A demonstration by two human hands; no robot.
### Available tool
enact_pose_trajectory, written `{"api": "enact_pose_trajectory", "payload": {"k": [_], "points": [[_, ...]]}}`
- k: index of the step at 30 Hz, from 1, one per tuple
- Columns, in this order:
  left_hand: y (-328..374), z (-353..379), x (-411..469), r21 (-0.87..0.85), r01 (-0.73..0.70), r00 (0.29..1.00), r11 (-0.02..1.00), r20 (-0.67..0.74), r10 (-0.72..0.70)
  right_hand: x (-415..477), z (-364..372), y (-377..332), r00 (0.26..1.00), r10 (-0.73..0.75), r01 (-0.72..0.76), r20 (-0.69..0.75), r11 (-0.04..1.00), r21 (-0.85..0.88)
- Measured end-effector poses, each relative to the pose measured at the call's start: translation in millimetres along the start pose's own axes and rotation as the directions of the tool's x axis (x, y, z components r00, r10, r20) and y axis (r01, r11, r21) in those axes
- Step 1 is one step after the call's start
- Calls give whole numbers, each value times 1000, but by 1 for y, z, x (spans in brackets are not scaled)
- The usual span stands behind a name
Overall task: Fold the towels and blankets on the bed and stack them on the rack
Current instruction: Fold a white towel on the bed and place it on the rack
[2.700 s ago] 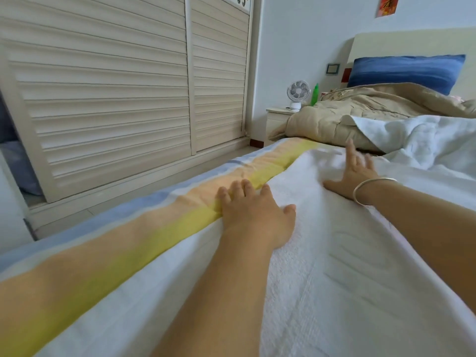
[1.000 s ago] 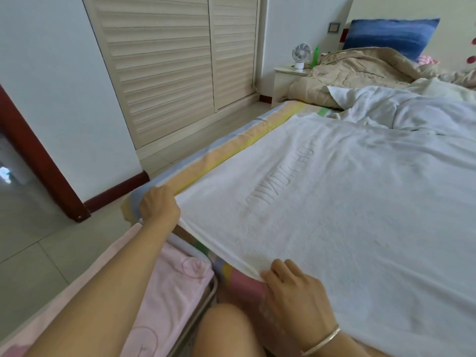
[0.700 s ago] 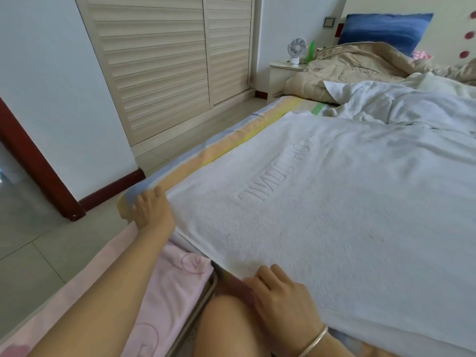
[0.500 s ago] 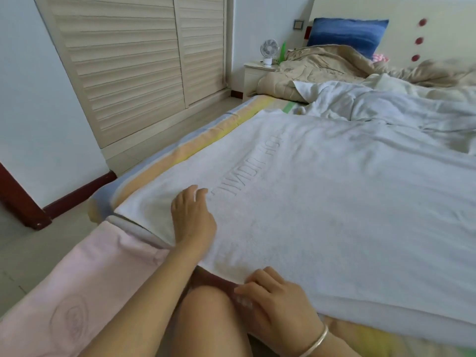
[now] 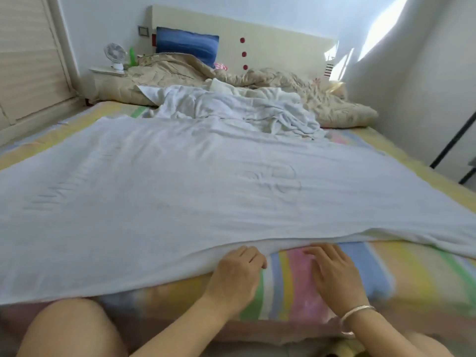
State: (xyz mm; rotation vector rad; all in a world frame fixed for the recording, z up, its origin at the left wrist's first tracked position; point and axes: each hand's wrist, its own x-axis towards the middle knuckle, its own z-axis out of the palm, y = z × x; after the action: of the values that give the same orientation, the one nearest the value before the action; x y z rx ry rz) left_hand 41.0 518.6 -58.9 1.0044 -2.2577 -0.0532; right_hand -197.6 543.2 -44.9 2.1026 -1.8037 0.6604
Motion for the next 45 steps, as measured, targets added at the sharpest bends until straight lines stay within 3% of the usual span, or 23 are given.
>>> {"api": "enact_pose_trajectory", "payload": {"k": [6,9,11,16,17,19,22,24,29,31,34,38,41,45], "points": [[4,8,25,155,43,997,987,-66,-33,12,-10,62,995,73,-79,-68,993,-89],[5,14,43,236,112,993,965,-50,-103,26,-1,95,997,70,-67,14,985,-161],[4,17,49,265,136,990,955,-16,-137,32,4,112,998,33,-20,60,980,-198],[12,6,51,200,154,988,967,-9,-156,39,-7,128,990,-139,138,8,970,-202],[17,3,49,163,136,990,977,2,-138,34,-13,131,989,-143,147,35,976,-162],[27,-4,37,90,120,976,989,171,-134,15,-30,134,962,-158,172,222,984,-48],[51,-4,6,18,169,859,985,488,-156,-24,-54,144,766,-196,169,612,980,102],[63,1,-4,58,176,831,983,527,-180,-39,-59,149,722,-230,184,652,973,139],[95,15,21,163,279,796,946,511,-323,-37,-63,162,780,-235,57,580,950,308],[120,30,35,130,309,812,942,480,-332,-42,-60,176,879,-164,0,448,939,345],[167,69,60,41,293,879,955,382,-286,-55,-60,222,994,-9,-15,107,974,224],[234,131,106,-108,252,943,962,249,-220,-76,-76,309,974,216,-214,-71,976,24],[279,171,141,-115,158,966,981,223,-130,-84,-82,370,963,265,-271,-58,953,-136],[302,209,167,20,50,965,999,255,-54,-79,-78,419,941,319,-275,112,915,-295]]}}
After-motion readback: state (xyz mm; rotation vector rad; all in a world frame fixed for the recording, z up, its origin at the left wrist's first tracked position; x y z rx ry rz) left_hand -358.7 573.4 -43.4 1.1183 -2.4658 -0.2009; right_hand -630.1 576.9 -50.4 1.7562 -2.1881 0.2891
